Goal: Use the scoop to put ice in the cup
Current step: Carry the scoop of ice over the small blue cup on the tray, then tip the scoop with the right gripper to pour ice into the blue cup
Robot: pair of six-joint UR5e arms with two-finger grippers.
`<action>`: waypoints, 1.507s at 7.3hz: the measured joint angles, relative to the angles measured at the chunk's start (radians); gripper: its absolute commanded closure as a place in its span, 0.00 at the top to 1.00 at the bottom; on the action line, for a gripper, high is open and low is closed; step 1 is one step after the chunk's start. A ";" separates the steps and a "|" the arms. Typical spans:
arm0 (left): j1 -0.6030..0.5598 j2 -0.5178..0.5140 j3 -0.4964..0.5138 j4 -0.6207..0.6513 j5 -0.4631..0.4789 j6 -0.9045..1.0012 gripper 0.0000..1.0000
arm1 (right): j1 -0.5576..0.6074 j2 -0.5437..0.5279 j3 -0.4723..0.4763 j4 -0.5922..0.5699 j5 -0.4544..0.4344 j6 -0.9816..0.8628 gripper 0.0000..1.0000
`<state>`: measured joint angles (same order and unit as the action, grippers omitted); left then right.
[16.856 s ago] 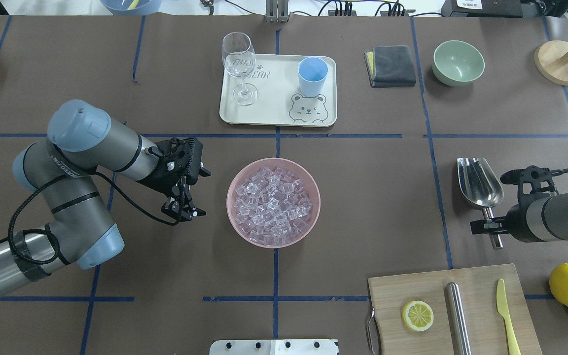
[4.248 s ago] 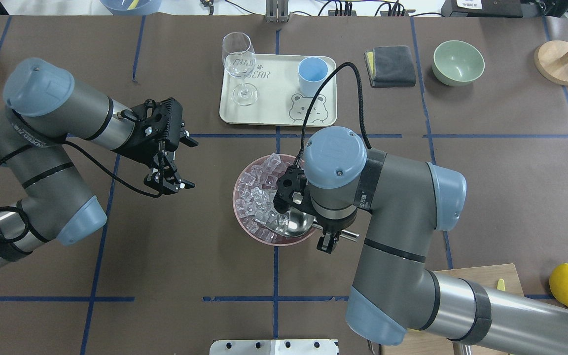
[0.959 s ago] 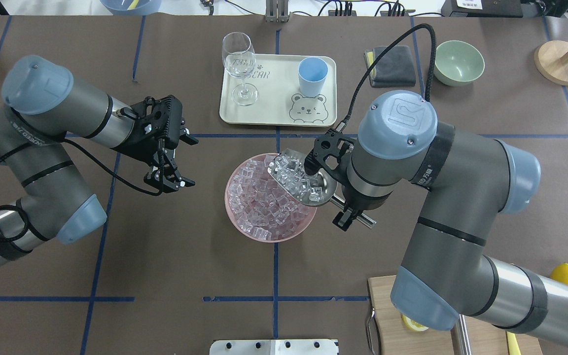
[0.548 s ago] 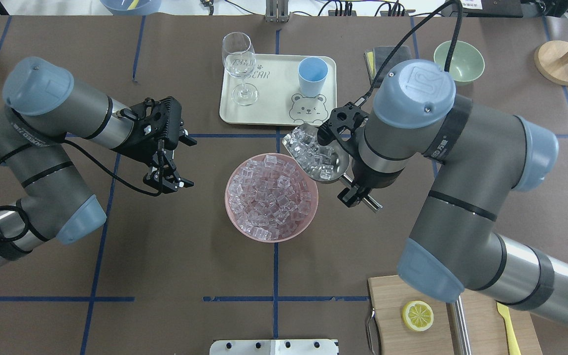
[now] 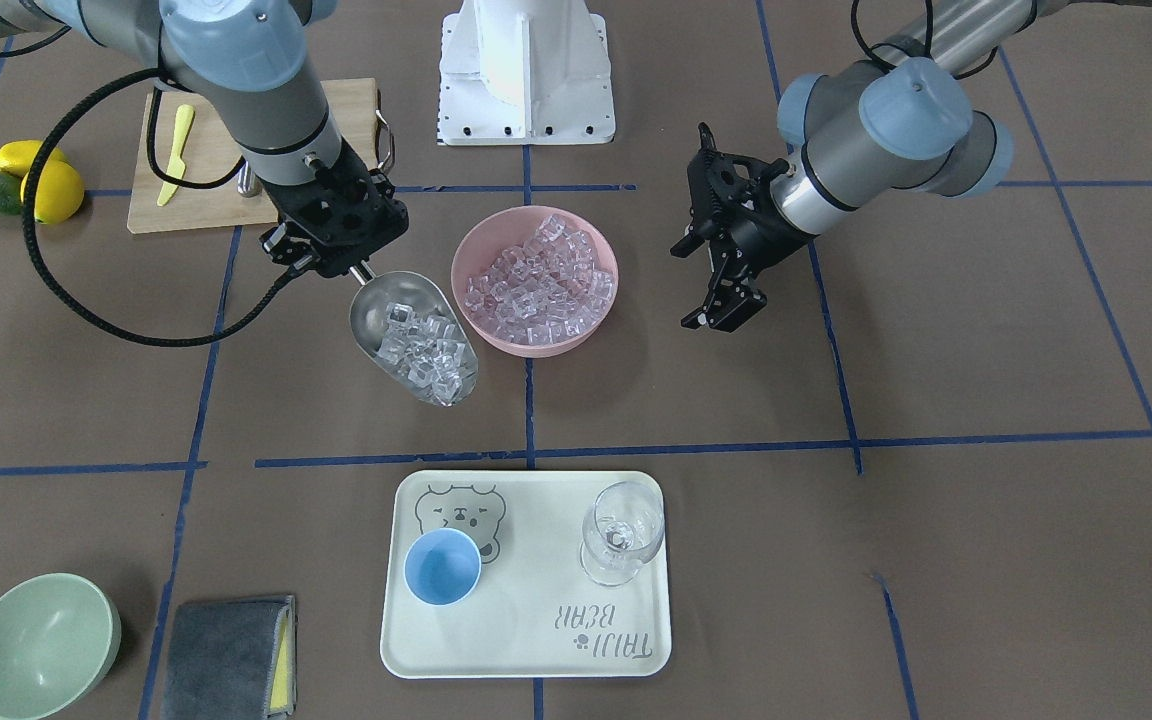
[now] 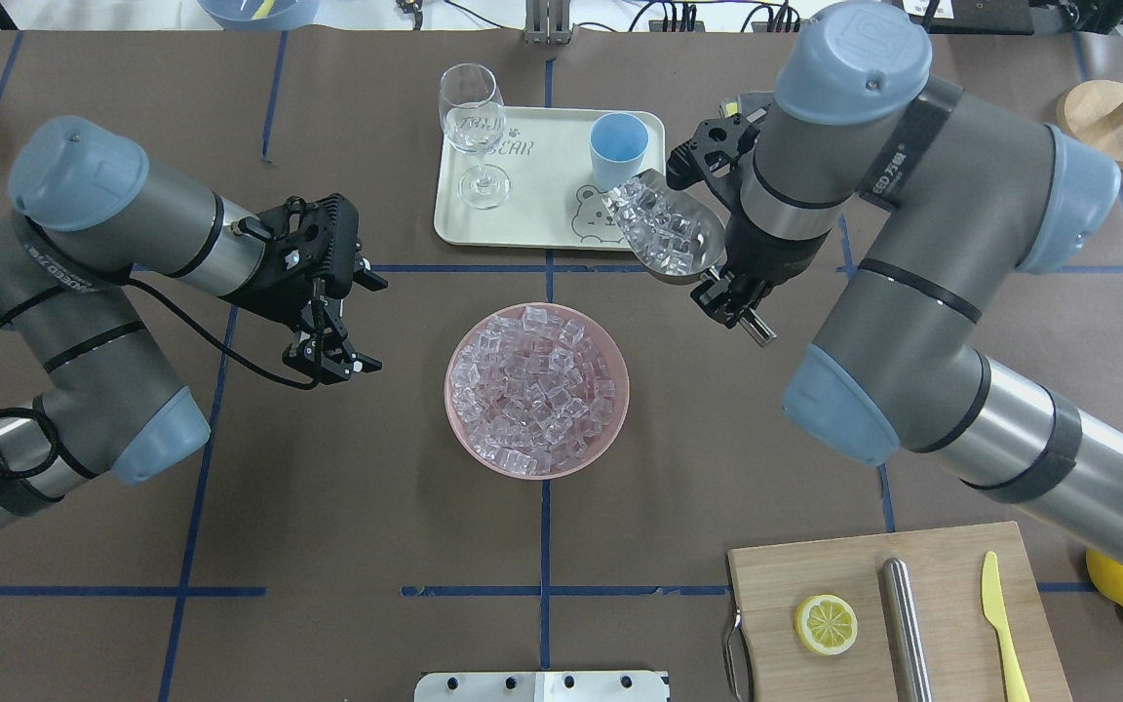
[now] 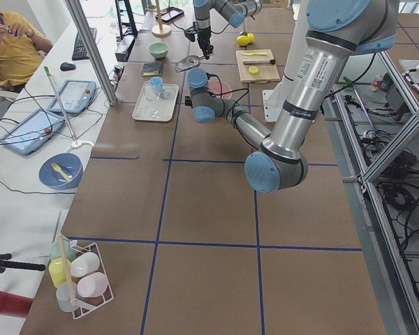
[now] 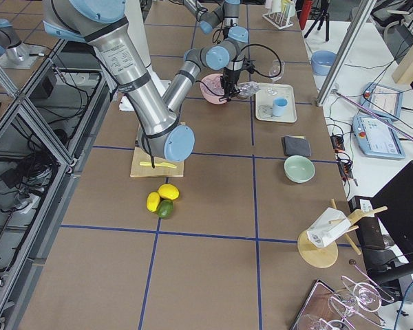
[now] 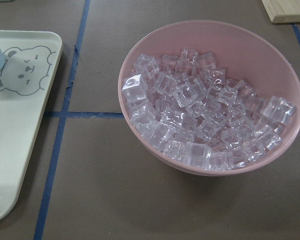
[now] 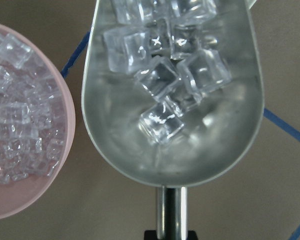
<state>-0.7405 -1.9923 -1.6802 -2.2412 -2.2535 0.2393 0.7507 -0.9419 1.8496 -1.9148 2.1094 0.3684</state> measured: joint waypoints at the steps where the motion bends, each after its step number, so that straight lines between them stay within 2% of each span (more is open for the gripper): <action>1: 0.001 0.000 0.001 0.000 0.000 0.000 1.00 | 0.022 0.030 -0.055 0.001 0.017 -0.006 0.00; 6: 0.002 0.000 0.003 0.000 0.000 0.000 1.00 | 0.091 0.128 -0.273 0.000 0.025 -0.136 0.00; 9: 0.003 -0.003 0.002 0.000 0.000 0.000 1.00 | 0.113 0.206 -0.401 -0.008 0.000 -0.254 0.00; 11: 0.004 -0.003 0.003 0.000 0.000 0.000 1.00 | 0.124 0.235 -0.443 -0.044 -0.034 -0.368 0.00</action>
<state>-0.7368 -1.9952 -1.6773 -2.2412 -2.2534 0.2393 0.8743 -0.7073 1.4065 -1.9588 2.0757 0.0005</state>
